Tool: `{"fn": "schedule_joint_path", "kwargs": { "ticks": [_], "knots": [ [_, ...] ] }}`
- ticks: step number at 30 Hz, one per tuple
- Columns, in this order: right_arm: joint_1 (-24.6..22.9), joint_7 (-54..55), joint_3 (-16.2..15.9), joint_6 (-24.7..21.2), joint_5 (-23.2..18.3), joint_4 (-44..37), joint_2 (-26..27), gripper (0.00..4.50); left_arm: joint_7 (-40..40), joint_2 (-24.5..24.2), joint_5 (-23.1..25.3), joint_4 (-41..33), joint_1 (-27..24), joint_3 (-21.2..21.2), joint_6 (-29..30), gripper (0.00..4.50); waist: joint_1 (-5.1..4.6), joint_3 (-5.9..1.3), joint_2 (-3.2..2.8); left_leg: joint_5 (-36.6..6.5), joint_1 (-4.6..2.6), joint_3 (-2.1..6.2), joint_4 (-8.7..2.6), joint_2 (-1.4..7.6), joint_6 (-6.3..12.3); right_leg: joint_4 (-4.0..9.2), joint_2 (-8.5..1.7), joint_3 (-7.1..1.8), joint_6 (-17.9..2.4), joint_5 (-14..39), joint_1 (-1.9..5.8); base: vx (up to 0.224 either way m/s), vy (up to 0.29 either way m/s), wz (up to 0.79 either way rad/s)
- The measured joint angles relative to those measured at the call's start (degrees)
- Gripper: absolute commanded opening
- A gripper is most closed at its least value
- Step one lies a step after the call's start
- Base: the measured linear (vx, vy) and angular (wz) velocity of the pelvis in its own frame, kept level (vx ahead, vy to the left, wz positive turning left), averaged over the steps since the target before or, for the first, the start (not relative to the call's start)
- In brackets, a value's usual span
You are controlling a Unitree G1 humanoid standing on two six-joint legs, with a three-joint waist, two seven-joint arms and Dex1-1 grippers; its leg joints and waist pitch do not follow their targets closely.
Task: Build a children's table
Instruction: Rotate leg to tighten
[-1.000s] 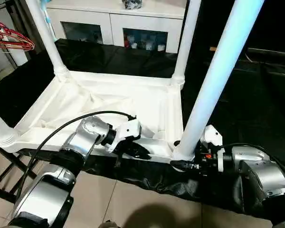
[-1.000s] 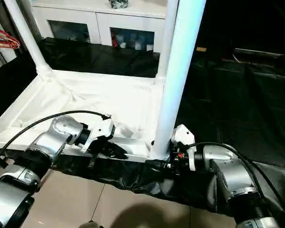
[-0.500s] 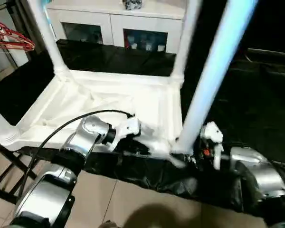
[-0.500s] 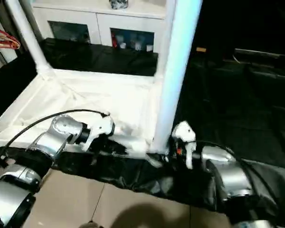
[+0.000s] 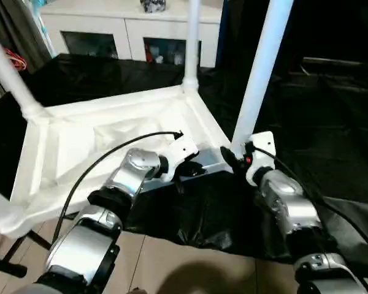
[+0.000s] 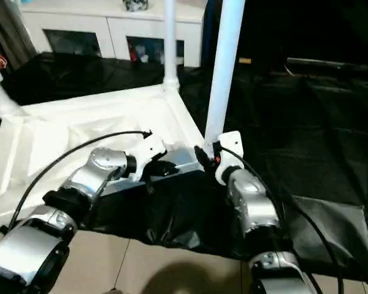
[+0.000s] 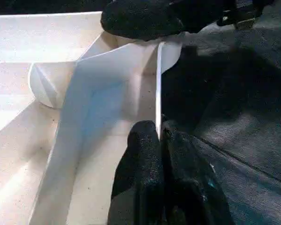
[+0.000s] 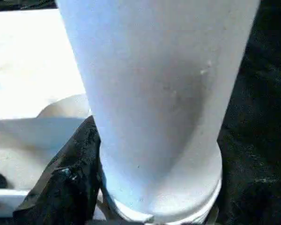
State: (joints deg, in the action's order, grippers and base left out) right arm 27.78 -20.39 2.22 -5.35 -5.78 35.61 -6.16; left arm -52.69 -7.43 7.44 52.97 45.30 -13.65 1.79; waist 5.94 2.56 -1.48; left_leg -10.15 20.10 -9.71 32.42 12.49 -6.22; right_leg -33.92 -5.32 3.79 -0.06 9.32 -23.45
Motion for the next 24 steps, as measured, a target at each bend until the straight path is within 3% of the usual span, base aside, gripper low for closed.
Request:
{"fn": "schedule_joint_path", "kwargs": {
  "ticks": [6, 10, 24],
  "knots": [
    [-0.3, -3.1, -0.2, 0.9, 0.0, 0.0, -0.6, 3.76, -1.4, -0.3, 0.0, 0.0, 0.0, 0.1, -0.5, 0.00, -0.05, 0.00, 0.00, 0.0, 0.02, -0.01, 0.00, 0.00, 0.00, 0.04, 0.00, 0.00, 0.0, 0.0, 0.00, 0.000, 0.000, 0.00],
    [-2.2, -14.0, -3.1, 2.3, -0.1, -1.9, -5.2, 3.84, -7.4, -2.6, -1.1, -2.1, -1.5, -0.5, -1.9, 0.00, -0.07, 0.01, 0.00, 0.0, 0.05, -0.02, -0.08, 0.02, 0.03, 0.08, 0.01, 0.03, -0.1, 0.1, -0.03, 0.000, 0.000, 0.00],
    [-9.2, -46.0, -11.5, 0.9, -4.9, -13.9, -18.5, 3.84, -27.0, -10.3, -3.3, -5.3, -3.6, -3.1, -5.2, 0.00, 2.20, 0.07, 0.10, 0.0, 0.07, -0.09, 0.07, 0.30, 0.05, -0.05, -0.01, 0.07, -0.1, 0.2, -0.01, 0.000, 0.000, 0.00]
  ]
}}
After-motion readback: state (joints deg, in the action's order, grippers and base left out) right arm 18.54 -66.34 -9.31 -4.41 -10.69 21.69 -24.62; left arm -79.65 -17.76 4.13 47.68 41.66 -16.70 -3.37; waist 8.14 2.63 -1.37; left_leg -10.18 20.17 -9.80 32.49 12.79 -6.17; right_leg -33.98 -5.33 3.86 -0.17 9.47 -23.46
